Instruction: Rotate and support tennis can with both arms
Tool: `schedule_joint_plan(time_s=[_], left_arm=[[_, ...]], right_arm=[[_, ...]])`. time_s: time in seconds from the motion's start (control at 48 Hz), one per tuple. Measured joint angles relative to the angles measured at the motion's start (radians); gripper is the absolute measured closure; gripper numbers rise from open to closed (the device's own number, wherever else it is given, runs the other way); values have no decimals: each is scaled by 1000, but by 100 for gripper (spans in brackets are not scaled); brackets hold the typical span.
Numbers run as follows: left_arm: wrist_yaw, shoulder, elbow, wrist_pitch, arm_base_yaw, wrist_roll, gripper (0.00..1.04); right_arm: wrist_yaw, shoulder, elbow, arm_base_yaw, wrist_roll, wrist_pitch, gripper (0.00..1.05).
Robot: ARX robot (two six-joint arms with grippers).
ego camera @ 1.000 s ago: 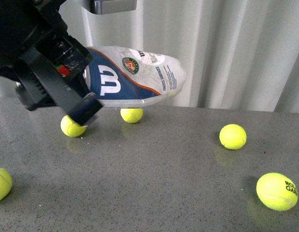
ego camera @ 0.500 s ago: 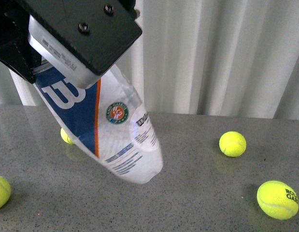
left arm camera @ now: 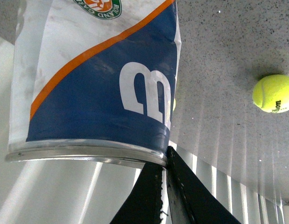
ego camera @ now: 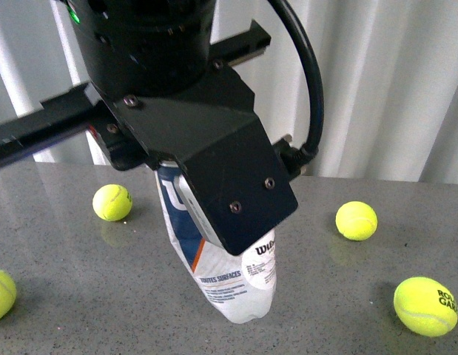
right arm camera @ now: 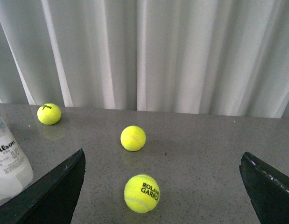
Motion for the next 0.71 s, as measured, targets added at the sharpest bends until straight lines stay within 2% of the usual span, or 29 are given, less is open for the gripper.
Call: schedule_joint_plan(time_s=[0.312, 0.583, 0.708], left_arm=[[14, 80, -58, 193, 8, 73, 101], [-11, 103, -72, 245, 87, 126, 101], [-13, 103, -80, 245, 96, 128, 101]], right_arm=[[0, 0, 0, 0, 0, 0, 7], [0, 0, 0, 0, 0, 0, 7], [0, 0, 0, 0, 0, 0, 7]])
